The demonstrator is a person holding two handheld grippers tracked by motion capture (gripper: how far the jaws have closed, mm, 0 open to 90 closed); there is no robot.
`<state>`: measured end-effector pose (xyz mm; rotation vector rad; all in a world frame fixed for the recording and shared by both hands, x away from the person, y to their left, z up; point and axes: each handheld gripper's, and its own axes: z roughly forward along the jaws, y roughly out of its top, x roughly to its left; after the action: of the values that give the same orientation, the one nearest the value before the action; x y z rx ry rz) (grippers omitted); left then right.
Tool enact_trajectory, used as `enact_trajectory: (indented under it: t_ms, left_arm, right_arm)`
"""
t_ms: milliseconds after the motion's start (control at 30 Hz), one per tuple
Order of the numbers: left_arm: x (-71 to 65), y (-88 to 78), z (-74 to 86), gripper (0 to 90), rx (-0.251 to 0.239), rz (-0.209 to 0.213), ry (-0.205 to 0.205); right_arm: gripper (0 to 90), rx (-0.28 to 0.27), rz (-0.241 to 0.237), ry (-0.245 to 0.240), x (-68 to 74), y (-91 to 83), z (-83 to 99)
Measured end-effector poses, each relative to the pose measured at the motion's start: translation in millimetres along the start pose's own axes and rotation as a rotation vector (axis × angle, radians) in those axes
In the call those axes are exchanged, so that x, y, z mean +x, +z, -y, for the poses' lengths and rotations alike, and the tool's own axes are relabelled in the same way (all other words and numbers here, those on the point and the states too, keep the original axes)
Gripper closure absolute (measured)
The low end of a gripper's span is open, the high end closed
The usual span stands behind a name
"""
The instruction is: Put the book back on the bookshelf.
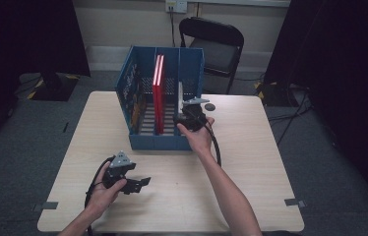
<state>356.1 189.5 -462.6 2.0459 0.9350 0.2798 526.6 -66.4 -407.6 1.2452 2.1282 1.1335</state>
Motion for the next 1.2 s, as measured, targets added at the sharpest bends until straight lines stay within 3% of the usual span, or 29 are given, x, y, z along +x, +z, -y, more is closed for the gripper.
enact_trajectory:
  t_ms: [100,367,733,867,1200]
  left_arm:
    - [3.0,-2.1,-0.1,17.3,-0.014,-0.019,-0.017]
    - [6.7,-4.4,1.4,17.0,-0.017,-0.042,-0.025]
    - [8.4,-4.4,3.1,16.6,-0.021,-0.058,-0.018]
    - [8.6,-4.8,2.9,16.6,-0.021,-0.057,-0.024]
    - [15.7,-10.7,3.2,16.3,-0.039,-0.103,-0.050]
  right_arm:
    - [37.2,-0.014,-0.003,-0.013,1.8,-6.0,0.7]
    - [26.3,-0.074,-0.089,-0.026,4.3,-39.5,11.0]
    - [21.8,-0.120,-0.131,-0.029,-8.6,-81.1,22.8]
    - [20.6,-0.114,-0.110,-0.032,-17.5,-97.4,33.5]
    - [18.5,-0.106,-0.081,-0.003,-37.0,-132.0,64.7]
